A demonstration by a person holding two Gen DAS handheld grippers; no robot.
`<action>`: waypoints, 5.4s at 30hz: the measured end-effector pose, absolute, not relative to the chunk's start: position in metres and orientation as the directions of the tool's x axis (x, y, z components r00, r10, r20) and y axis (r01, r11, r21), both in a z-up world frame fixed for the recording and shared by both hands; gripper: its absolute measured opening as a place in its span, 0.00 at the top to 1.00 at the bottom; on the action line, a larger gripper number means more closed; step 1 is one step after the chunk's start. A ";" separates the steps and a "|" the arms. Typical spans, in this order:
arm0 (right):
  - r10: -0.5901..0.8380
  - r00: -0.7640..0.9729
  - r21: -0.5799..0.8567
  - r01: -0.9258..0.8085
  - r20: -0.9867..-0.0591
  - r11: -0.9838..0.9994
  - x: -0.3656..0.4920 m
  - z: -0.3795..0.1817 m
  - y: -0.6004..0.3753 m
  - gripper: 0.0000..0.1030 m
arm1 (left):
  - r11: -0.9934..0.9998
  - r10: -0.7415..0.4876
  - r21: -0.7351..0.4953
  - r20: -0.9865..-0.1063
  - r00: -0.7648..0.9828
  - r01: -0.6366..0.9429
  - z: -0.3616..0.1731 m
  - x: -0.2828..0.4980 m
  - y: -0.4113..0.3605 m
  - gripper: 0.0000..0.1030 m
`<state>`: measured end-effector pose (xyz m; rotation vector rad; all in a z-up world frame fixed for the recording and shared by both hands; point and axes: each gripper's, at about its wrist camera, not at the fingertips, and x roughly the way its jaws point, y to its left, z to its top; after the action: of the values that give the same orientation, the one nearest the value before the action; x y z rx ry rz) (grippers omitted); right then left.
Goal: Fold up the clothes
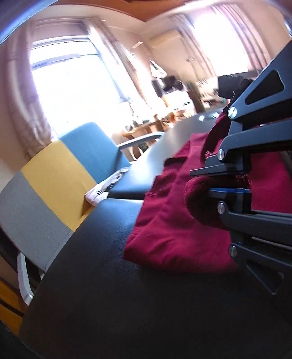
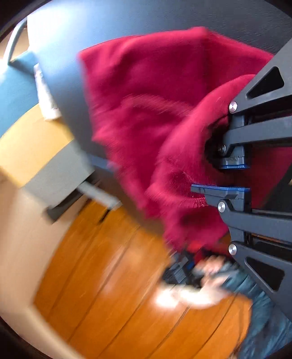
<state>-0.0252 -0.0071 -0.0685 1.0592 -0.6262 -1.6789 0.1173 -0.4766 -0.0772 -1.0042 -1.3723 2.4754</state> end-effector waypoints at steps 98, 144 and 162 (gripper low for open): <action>-0.447 -0.610 0.113 0.505 -0.655 -0.856 -0.101 -0.041 -0.032 0.64 | -0.926 -0.171 -0.149 -0.651 -0.739 0.346 -0.032 0.067 -0.440 0.76; -0.842 -0.036 0.682 0.569 -0.538 -0.460 0.062 -0.097 0.048 0.14 | -0.961 0.277 -0.191 -0.671 -0.688 -0.201 -0.058 0.069 -0.226 0.67; -0.681 0.313 0.650 0.691 -0.662 -0.315 0.067 -0.103 0.009 0.17 | -0.928 0.346 -0.175 -0.728 -0.591 -0.329 -0.101 0.061 -0.190 0.65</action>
<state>0.0673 0.0090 -0.1029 1.3070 0.0106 -1.3675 0.0615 -0.1902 -0.1010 -1.1549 -0.0307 2.5076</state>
